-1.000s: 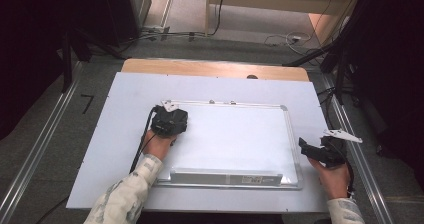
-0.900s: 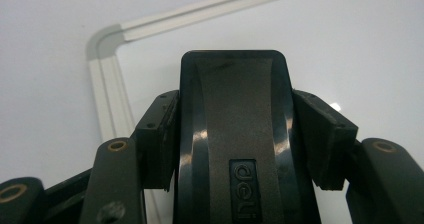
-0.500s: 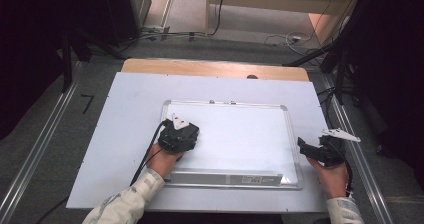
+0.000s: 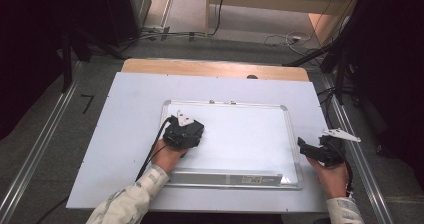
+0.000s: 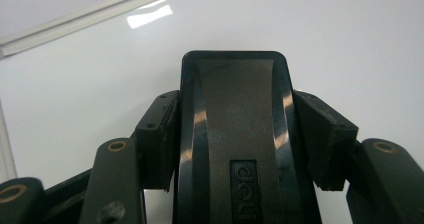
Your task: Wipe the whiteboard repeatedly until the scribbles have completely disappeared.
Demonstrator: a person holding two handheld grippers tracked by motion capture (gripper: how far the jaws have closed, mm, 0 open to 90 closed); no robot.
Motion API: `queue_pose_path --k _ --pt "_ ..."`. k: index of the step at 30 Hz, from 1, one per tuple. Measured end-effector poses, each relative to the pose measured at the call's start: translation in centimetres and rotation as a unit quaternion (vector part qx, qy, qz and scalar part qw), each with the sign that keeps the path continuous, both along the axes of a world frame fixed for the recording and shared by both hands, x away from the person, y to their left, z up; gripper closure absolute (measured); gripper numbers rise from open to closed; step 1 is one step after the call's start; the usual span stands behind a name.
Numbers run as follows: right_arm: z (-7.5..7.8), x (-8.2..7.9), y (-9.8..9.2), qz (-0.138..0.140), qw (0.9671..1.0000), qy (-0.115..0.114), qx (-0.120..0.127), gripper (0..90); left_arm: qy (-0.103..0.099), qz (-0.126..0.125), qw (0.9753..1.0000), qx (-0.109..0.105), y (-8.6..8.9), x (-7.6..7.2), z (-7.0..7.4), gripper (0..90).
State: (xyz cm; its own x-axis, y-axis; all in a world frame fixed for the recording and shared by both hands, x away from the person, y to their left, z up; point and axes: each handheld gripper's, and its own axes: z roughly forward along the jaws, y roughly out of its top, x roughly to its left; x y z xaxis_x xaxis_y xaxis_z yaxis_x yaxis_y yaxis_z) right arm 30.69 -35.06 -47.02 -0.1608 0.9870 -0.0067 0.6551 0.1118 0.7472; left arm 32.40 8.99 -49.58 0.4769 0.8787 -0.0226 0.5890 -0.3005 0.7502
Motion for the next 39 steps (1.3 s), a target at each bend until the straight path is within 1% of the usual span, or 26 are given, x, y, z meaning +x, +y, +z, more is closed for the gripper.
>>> queue_pose_path --k 2,5,6,8,9,10,11,14,15,16,19,21,23,26,30,34,36,38,39 --pt "0.0 0.0 0.0 0.001 1.0 0.0 0.0 10.3 0.0 0.011 0.9999 0.003 0.2 0.6 0.0 40.8" --pt "0.0 0.0 -0.1 0.0 1.0 -0.001 0.001 10.3 -0.001 0.037 0.9993 -0.001 0.9 1.8 0.0 40.8" --pt "0.0 -0.1 0.0 -0.001 1.0 0.0 0.002 10.3 0.0 0.045 0.999 0.001 1.3 2.2 0.1 40.8" --pt "0.0 0.0 -0.1 -0.001 1.0 0.0 0.003 10.3 0.001 0.074 0.9973 -0.001 2.4 3.3 0.1 40.8" --pt "0.0 -0.1 -0.1 -0.002 1.0 0.0 0.003 10.3 0.001 0.074 0.9973 -0.001 2.4 3.3 0.1 40.8" --pt "0.0 -0.1 -0.1 -0.002 1.0 0.0 0.004 10.3 0.001 0.092 0.9958 -0.001 3.1 3.9 0.1 40.8" --pt "0.0 0.0 -0.1 -0.001 1.0 0.0 0.003 10.3 0.001 0.092 0.9958 -0.001 3.1 3.9 0.1 40.8" --pt "0.0 0.0 -0.2 -0.001 1.0 0.0 0.004 10.3 0.003 0.114 0.9935 -0.003 3.9 4.6 0.2 40.7" --pt "0.0 0.0 -0.2 -0.001 1.0 0.0 0.004 10.3 0.007 0.121 0.9925 -0.013 4.1 4.7 0.2 40.7" --pt "0.0 0.0 -0.2 -0.002 1.0 0.0 0.004 10.3 0.01 0.125 0.992 -0.013 4.2 4.9 0.2 40.7" --pt "0.0 -0.1 -0.2 -0.002 1.0 0.0 0.004 10.4 0.006 0.134 0.991 -0.002 3.9 5.2 0.2 40.7" --pt "0.0 0.0 -0.1 -0.001 1.0 0.0 0.003 10.5 0.003 0.143 0.9897 0.0 3.8 5.3 0.2 40.7" --pt "0.0 0.0 -0.1 0.0 1.0 0.0 0.002 10.5 0.001 0.146 0.9893 0.005 3.6 5.2 0.2 40.8" --pt "0.0 0.0 0.0 0.0 1.0 0.0 0.001 10.5 0.005 0.139 0.9903 0.006 3.3 4.8 0.2 40.8" --pt "0.0 0.1 0.0 -0.001 1.0 0.001 0.001 10.5 0.005 0.114 0.9935 0.006 2.6 3.5 0.2 40.8" --pt "0.0 0.0 0.0 0.0 1.0 0.0 -0.001 10.5 0.005 0.085 0.9964 0.005 1.9 1.6 0.1 40.8" --pt "0.0 0.0 0.0 -0.001 1.0 0.001 0.0 10.5 0.003 0.063 0.998 0.005 1.4 0.5 0.1 40.8" --pt "-0.1 0.0 0.0 -0.002 1.0 0.001 0.0 10.5 0.002 0.043 0.9991 0.007 1.0 -0.7 0.0 40.8" --pt "0.0 0.0 0.0 -0.002 1.0 0.001 -0.001 10.5 0.0 0.037 0.9993 0.004 0.8 -1.1 0.0 40.8"
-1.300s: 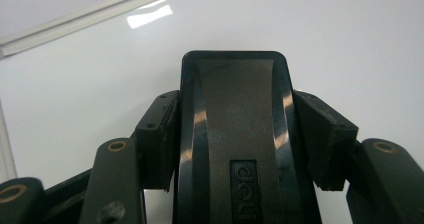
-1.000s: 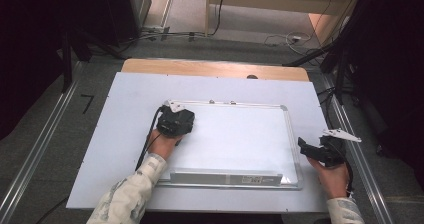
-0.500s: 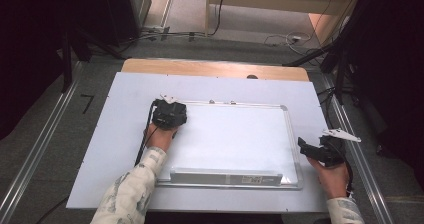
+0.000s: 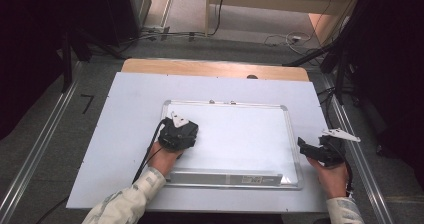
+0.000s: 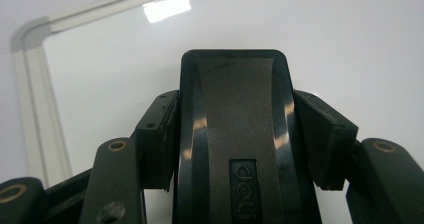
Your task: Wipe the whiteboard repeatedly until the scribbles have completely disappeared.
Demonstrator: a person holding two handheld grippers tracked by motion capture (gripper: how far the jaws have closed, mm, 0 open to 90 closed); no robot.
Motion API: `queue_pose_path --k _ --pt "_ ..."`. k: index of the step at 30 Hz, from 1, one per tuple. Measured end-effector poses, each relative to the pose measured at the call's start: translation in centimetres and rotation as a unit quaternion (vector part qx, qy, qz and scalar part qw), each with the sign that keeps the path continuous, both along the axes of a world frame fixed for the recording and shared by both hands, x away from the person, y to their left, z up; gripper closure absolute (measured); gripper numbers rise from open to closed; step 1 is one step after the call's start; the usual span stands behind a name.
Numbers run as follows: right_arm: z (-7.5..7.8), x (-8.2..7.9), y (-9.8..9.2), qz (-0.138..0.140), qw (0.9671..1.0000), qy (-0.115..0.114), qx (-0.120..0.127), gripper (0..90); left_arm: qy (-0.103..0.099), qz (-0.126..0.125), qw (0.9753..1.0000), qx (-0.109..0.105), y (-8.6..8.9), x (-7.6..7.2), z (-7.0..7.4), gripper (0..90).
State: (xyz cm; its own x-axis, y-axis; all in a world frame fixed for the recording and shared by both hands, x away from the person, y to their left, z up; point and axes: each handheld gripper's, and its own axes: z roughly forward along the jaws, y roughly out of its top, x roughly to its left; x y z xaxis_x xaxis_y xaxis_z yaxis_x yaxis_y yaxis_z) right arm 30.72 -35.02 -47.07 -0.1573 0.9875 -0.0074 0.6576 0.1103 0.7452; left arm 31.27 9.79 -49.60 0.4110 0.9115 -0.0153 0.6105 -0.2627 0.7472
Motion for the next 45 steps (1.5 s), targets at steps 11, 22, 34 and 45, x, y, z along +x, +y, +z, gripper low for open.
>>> queue_pose_path --k 11,22,34,45 --pt "0.0 0.0 0.1 0.001 1.0 0.0 0.0 10.5 0.0 -0.042 0.9991 0.002 -1.2 -2.6 -0.1 40.9" --pt "0.0 0.0 0.2 0.002 1.0 0.001 -0.001 10.5 0.0 -0.05 0.9988 -0.003 -2.1 -1.4 0.0 40.8" --pt "0.0 0.0 0.0 0.002 1.0 0.0 0.0 10.5 -0.004 -0.016 0.9999 -0.003 -0.9 0.7 -0.1 40.8" --pt "0.0 -0.1 0.0 0.002 1.0 -0.001 0.001 10.5 -0.004 0.032 0.9995 -0.006 1.1 2.7 0.0 40.8"
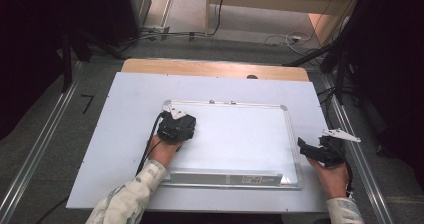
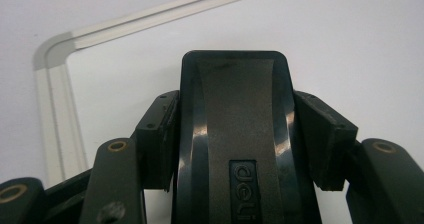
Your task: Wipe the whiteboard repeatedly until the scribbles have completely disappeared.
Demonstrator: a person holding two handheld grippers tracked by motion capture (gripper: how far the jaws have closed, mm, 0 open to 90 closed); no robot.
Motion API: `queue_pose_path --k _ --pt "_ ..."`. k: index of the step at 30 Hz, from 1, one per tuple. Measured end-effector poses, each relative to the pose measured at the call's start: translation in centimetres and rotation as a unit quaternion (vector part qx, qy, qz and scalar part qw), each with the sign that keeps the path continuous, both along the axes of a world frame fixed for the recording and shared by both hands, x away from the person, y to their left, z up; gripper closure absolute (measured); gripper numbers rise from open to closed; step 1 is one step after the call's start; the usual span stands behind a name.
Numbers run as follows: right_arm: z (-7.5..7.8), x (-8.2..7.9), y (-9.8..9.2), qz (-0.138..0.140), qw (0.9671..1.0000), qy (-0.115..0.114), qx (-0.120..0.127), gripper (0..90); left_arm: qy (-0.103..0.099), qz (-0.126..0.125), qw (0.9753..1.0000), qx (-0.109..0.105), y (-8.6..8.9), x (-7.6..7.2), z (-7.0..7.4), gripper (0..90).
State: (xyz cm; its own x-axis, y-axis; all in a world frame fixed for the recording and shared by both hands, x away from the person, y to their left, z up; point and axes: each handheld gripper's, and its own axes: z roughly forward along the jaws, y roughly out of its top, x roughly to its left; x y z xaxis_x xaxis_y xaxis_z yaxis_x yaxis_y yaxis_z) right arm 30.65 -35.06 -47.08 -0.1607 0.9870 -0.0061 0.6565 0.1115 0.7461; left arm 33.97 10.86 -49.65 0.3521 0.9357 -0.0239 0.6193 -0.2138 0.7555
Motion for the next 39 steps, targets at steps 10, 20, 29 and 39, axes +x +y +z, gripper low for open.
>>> queue_pose_path --k 10,20,29,39 --pt "0.0 0.0 0.0 -0.001 1.0 0.001 0.001 10.5 0.0 0.048 0.9988 0.001 1.3 1.5 0.0 40.8" --pt "0.0 0.1 0.0 -0.001 1.0 0.0 0.001 10.5 0.002 0.077 0.997 0.005 1.7 2.6 0.2 40.9" --pt "0.0 0.1 -0.1 -0.002 1.0 0.001 0.001 10.5 0.002 0.078 0.9968 0.017 1.6 2.9 0.3 41.0" --pt "0.0 0.1 0.0 -0.002 1.0 0.0 0.001 10.5 -0.031 0.075 0.9966 -0.01 2.2 2.3 3.2 40.9"
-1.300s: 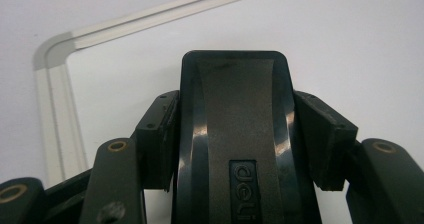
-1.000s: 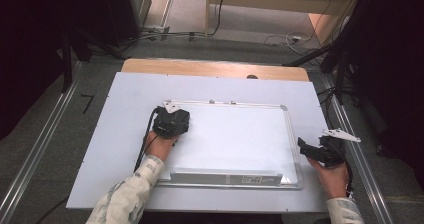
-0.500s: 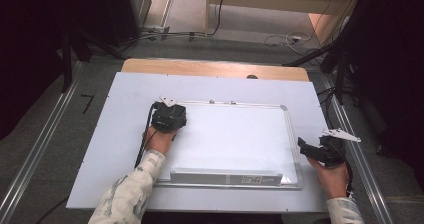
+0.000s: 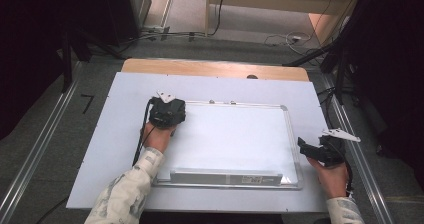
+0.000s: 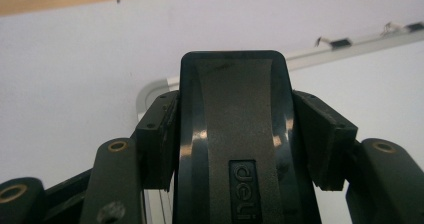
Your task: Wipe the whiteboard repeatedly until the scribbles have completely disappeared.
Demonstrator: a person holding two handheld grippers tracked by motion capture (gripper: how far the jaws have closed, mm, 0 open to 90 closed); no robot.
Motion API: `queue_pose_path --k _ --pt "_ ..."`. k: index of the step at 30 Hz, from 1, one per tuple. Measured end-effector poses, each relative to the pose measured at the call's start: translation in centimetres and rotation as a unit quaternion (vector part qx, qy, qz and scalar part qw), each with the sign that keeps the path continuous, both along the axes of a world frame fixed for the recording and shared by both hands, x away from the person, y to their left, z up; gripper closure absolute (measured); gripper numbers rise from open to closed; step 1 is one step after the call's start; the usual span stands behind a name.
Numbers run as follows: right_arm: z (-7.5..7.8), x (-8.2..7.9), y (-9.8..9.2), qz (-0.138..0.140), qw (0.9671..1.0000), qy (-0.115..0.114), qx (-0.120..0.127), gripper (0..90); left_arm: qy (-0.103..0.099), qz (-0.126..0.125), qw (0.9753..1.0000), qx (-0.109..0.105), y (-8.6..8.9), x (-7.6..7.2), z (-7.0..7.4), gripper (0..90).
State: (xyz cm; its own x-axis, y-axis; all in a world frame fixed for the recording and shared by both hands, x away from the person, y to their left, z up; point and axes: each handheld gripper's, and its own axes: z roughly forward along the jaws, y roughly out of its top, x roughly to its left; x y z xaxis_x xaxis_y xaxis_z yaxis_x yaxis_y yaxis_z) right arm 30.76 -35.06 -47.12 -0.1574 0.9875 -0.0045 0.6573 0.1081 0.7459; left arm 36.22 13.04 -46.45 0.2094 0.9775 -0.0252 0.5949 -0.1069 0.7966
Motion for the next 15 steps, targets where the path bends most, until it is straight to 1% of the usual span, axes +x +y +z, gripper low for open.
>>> queue_pose_path --k 3,4,7,12,15 --pt "0.0 -0.1 0.0 0.001 1.0 -0.001 -0.001 10.5 -0.007 0.003 0.9998 -0.018 0.3 -0.3 0.7 40.9" --pt "0.0 0.0 0.0 0.001 1.0 0.0 0.0 10.5 -0.007 0.002 0.9998 -0.019 0.4 -0.4 0.9 40.9" --pt "0.1 0.0 0.0 0.0 1.0 0.0 0.001 10.5 -0.007 0.008 0.9995 -0.031 0.6 -0.7 1.3 40.8" --pt "0.1 0.0 0.0 0.002 1.0 -0.001 0.002 10.5 -0.013 0.015 0.9993 -0.033 1.1 -1.1 1.8 40.8" --pt "0.1 0.1 0.1 0.004 1.0 -0.002 0.002 10.5 -0.013 0.02 0.9991 -0.035 1.5 -1.3 1.9 40.8"
